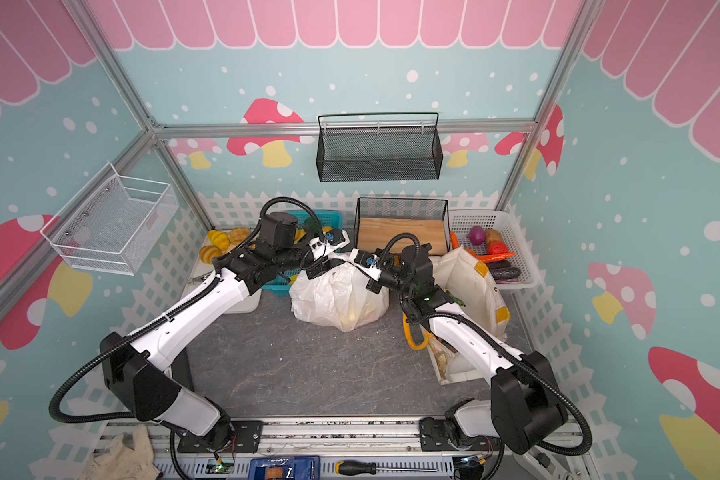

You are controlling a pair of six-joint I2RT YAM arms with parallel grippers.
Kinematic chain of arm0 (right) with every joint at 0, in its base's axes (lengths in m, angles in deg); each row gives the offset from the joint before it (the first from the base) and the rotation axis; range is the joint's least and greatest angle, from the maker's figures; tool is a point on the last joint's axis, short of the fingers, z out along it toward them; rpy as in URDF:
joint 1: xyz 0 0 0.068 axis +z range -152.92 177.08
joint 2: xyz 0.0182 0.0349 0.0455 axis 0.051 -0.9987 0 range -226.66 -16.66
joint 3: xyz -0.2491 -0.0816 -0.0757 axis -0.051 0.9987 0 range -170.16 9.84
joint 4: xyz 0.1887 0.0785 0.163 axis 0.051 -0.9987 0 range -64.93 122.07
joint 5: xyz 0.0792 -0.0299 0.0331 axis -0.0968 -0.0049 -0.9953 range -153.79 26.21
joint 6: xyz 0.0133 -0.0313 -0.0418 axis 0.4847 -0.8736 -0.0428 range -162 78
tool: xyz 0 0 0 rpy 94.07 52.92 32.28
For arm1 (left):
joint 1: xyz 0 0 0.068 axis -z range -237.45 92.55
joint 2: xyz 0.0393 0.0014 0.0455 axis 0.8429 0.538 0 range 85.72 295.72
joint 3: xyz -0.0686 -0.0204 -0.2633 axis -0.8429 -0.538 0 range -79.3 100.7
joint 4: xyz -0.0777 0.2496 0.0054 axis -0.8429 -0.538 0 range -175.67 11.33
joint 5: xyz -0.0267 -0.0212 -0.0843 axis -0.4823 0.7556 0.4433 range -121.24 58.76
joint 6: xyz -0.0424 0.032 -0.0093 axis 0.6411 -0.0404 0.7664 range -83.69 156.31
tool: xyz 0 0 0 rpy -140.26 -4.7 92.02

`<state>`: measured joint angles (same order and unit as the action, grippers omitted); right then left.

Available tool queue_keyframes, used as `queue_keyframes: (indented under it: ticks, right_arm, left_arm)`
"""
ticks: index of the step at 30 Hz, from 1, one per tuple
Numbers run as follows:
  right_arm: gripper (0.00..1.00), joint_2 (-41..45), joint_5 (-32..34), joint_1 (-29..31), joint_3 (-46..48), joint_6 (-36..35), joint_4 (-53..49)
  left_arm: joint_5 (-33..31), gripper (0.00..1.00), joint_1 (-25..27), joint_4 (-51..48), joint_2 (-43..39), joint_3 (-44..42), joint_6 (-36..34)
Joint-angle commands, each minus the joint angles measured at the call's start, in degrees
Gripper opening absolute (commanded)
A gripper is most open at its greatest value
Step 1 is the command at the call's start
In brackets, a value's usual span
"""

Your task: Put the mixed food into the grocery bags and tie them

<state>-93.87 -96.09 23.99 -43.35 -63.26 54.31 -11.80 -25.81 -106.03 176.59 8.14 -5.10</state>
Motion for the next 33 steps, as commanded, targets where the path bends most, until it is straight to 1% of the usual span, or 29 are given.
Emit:
queue_keyframes:
  ticks: [1, 2, 4, 5, 6, 10, 12, 15, 17, 22, 26, 30, 33]
  right_arm:
    - [0.0, 1.71, -3.38, 0.24, 0.97, 0.95, 3.69]
    - [0.0, 1.63, -3.39, 0.24, 0.98, 0.8, 3.77]
    - [0.0, 1.6, -2.85, 0.15, 1.21, 0.21, 3.7]
    - [0.03, 1.48, -2.57, -0.1, 1.36, -0.17, 3.69]
    - [0.06, 1.32, -2.57, -0.34, 1.44, -0.55, 3.7]
    - [0.25, 0.16, -3.54, -2.64, 1.23, -1.2, 3.35]
    - [0.31, -0.79, -4.18, -2.92, 0.66, -2.17, 2.41]
    - [0.38, -2.46, -5.19, -3.01, -0.34, -2.89, 1.83]
    - [0.4, -3.65, -6.38, -3.01, -1.38, -2.87, 1.64]
    - [0.41, -6.64, -8.65, -3.0, -4.3, -2.48, 1.7]
    - [0.38, -8.09, -9.62, -2.92, -5.89, -2.26, 1.8]
    - [0.32, -10.0, -11.43, -2.79, -7.52, -1.3, 2.19]
    - [0.22, -10.95, -11.74, -2.49, -8.06, -0.98, 2.37]
  left_arm:
    - [-1.5, 0.37, 0.02, -2.81, 1.22, 2.6, -2.85]
    - [-1.7, 0.31, 0.07, -2.89, 1.4, 2.9, -3.26]
    - [-1.95, 0.16, 0.07, -2.8, 1.41, 3.02, -4.45]
    - [-1.71, 0.12, 0.02, -2.67, 1.2, 2.89, -5.78]
    - [-1.32, 0.1, 0.09, -2.62, 0.91, 2.39, -7.45]
    - [0.88, 0.07, 0.02, -1.64, -0.88, 0.25, -14.65]
    - [1.72, 0.06, -0.04, -1.08, -1.45, -0.6, -16.92]
    - [3.15, 0.05, -0.21, -0.99, -1.83, -0.66, -18.58]
    - [4.0, 0.05, -0.22, -1.09, -1.76, -0.68, -19.35]
    - [5.02, 0.04, -0.26, -2.43, -0.88, -0.02, -19.92]
    - [5.73, 0.04, -0.27, -3.66, -0.19, 0.81, -19.88]
    - [6.5, 0.04, -0.28, -3.67, 0.16, 1.16, -19.28]
    - [7.11, 0.05, -0.23, -3.73, 0.27, 1.5, -18.33]
